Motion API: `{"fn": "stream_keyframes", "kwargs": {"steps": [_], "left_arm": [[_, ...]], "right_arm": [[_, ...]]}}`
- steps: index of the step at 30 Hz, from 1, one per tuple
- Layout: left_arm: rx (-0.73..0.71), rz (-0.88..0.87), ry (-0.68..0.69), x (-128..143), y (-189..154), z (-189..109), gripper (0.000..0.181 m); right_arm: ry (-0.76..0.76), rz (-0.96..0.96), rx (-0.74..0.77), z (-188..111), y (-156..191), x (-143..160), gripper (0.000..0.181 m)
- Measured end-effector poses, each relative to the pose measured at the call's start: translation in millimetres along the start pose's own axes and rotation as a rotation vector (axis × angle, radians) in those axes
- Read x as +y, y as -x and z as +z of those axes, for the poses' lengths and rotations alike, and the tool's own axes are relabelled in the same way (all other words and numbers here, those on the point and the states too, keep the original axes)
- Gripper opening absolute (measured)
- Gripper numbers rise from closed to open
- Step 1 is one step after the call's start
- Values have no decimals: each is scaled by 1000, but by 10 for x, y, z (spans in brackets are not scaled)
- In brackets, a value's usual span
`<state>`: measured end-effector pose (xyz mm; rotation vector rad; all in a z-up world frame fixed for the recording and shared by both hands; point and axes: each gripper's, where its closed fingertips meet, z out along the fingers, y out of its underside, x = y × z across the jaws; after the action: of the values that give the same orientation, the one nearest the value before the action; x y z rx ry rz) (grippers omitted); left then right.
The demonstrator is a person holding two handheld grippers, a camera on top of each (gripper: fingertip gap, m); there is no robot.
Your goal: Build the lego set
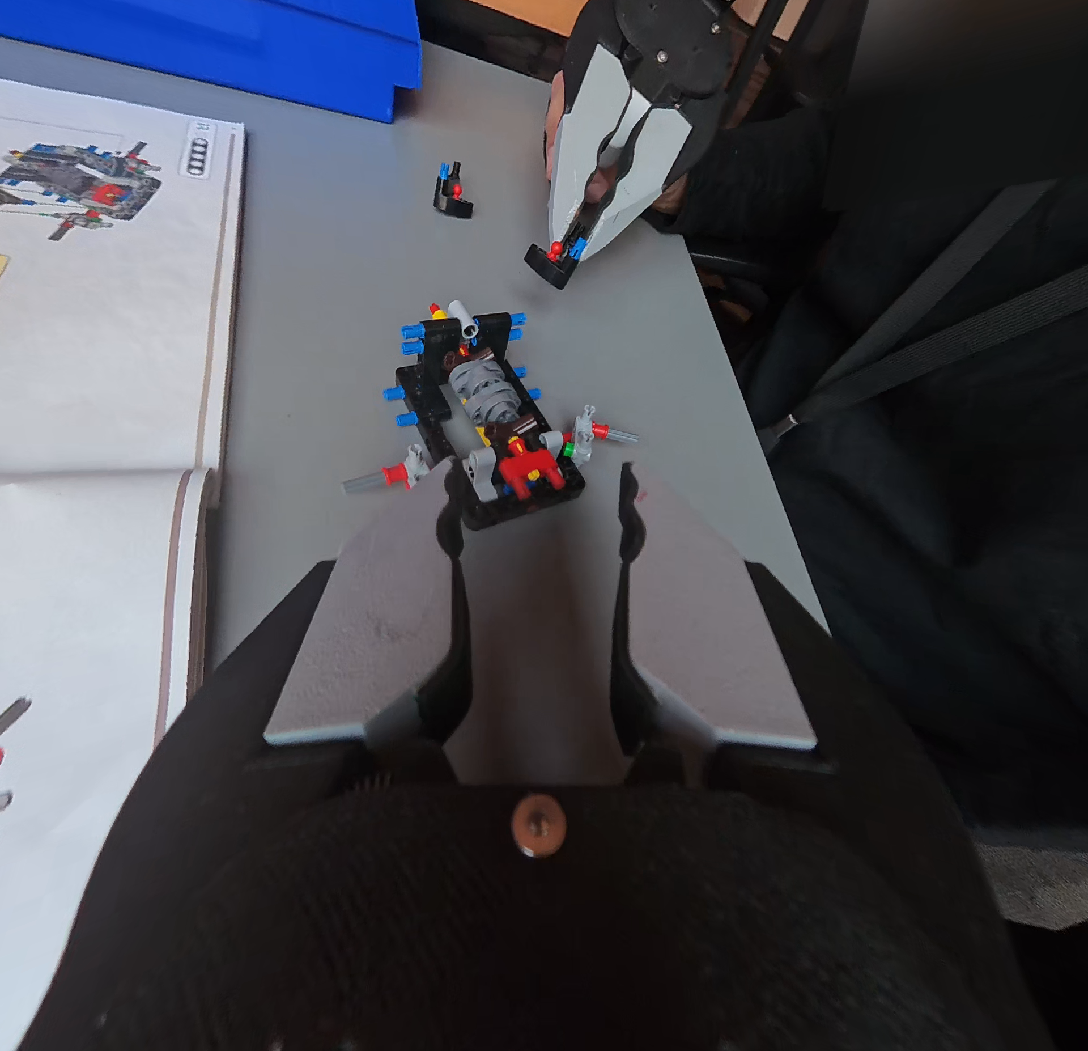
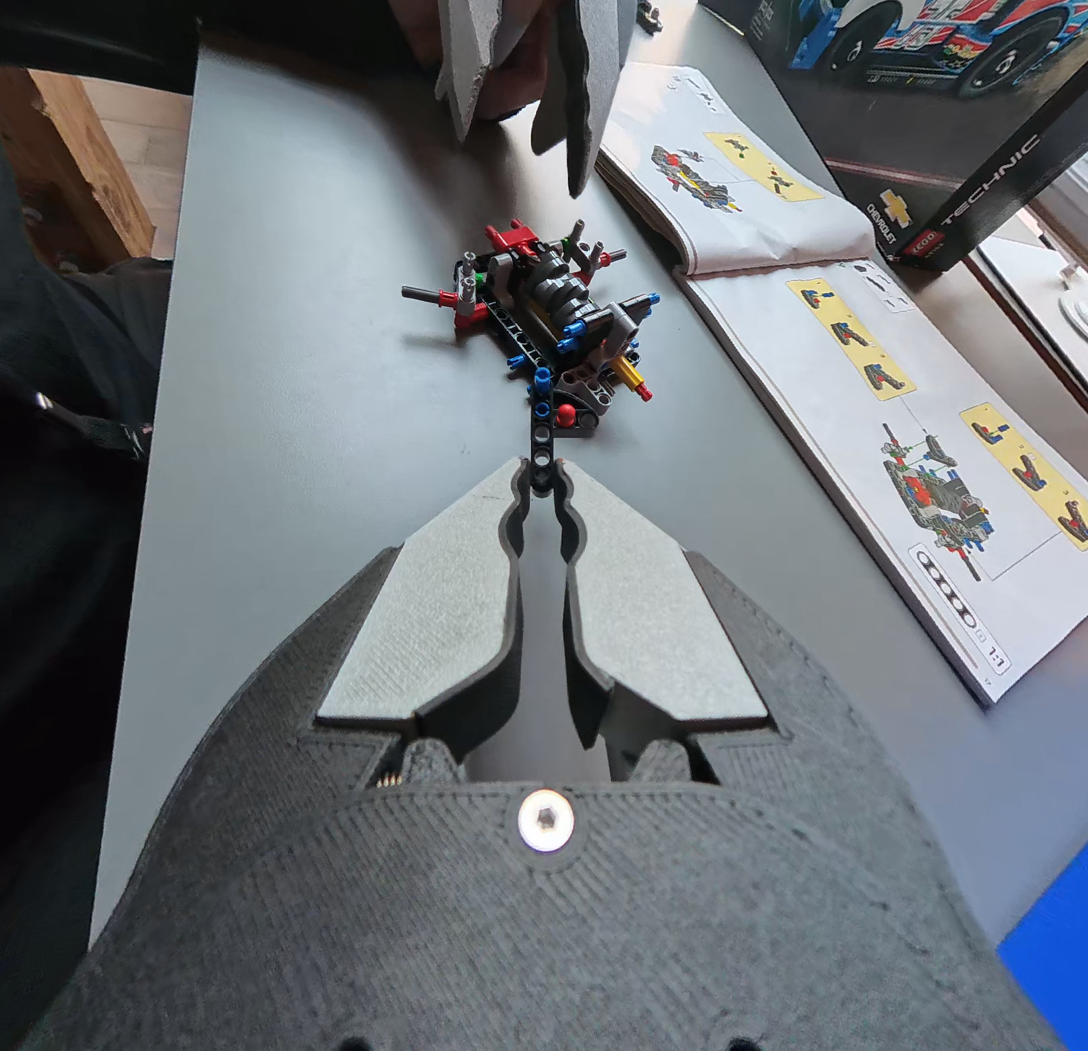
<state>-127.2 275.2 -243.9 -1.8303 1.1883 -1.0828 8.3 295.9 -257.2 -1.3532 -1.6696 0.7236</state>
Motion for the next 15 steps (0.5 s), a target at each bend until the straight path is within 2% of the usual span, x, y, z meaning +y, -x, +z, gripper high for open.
{"fn": "stream_keyframes", "kwargs": {"steps": [5,7,9,15], "left_arm": [[-54,-15,-10,39,57,-106,48],[-55,-30,14,78,73,-106,46],[-64,-37,44,119,91,-85,32],[-88,-41,146,245,126,6,28]], "right_arm": [[-5,-7,-27,-22,22,11,4],[13,-5,-10,-27,-21,51,4],[9,-4,18,-49,-72,58,4],[12,-20,43,-51,-95,65,4]]}}
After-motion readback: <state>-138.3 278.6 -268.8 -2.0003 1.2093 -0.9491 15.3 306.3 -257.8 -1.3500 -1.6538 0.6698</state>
